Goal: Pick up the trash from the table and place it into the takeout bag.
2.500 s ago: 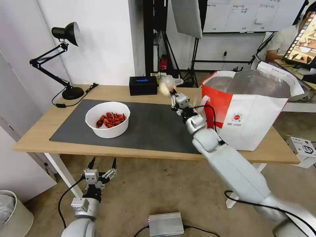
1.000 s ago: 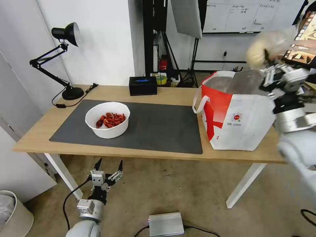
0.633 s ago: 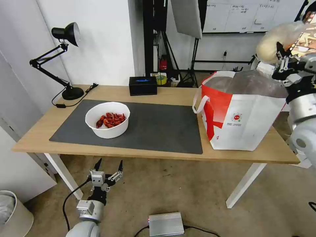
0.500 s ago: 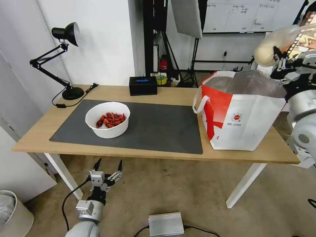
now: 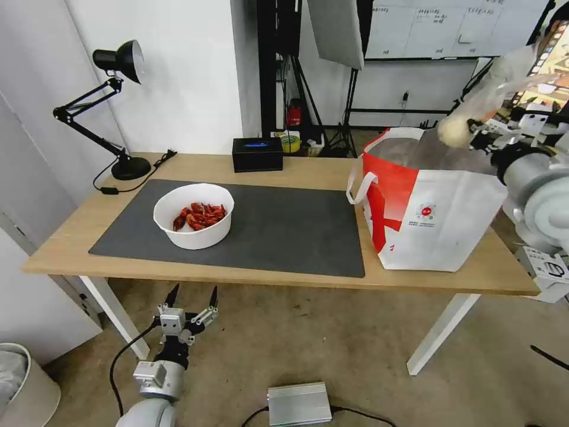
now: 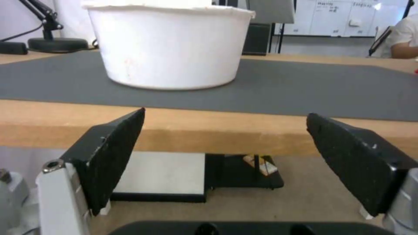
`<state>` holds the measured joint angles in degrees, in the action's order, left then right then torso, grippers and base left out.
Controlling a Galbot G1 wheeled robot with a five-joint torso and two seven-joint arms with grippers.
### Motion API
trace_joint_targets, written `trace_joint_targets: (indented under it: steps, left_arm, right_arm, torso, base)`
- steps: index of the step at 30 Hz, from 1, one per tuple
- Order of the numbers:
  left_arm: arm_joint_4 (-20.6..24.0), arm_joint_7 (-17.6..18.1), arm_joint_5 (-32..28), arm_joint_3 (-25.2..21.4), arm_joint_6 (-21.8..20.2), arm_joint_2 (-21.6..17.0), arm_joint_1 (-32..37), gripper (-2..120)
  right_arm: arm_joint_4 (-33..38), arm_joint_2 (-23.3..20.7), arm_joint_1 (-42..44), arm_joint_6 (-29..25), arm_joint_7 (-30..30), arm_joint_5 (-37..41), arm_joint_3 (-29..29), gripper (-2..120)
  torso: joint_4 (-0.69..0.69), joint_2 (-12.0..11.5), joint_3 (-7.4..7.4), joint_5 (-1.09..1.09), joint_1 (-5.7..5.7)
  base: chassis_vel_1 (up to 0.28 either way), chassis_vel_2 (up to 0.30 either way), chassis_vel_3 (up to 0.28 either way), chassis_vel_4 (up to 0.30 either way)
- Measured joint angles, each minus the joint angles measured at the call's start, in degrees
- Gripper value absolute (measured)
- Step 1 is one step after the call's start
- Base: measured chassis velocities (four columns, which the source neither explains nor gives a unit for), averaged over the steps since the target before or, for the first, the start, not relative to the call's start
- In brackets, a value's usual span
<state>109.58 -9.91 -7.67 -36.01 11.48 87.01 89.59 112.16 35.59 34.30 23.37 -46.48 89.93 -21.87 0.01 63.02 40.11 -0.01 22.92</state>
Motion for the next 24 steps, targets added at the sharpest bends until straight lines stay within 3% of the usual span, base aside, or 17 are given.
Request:
trace_joint_targets:
  steps: [2, 11, 14, 24]
  left_arm:
    - [0.0, 0.0, -0.1, 0.0, -0.2, -0.2, -0.4, 100]
    - [0.0, 0.0, -0.6, -0.1, -0.6, -0.8, -0.8, 100]
    - [-0.3, 0.0, -0.9, -0.3, -0.6, -0.9, -0.6, 100]
    - [-0.3, -0.1, -1.5, -0.8, -0.6, -1.7, -0.4, 100]
  right_arm:
    - [-1.1, 0.4, -1.3, 1.4, -4.1, 2.8, 0.2, 0]
    - [-2.1, 0.9, -1.4, 2.7, -7.1, 6.2, 0.0, 3]
    - [-2.3, 1.3, -1.8, 2.7, -7.2, 6.6, 0.4, 20]
    - [-2.3, 1.8, -1.8, 2.5, -7.1, 6.0, 0.6, 53]
  torso:
    - [0.00, 0.0, 0.00, 0.00, 0.00]
    - [-0.01, 0.0, 0.00, 0.01, 0.00]
    - [-0.01, 0.0, 0.00, 0.01, 0.00]
    - [-0.01, 0.0, 0.00, 0.00, 0.00]
  base:
    - [0.000, 0.000, 0.000, 0.000]
    - [0.000, 0.000, 0.000, 0.000]
    - [0.000, 0.000, 0.000, 0.000]
    - [0.000, 0.000, 0.000, 0.000]
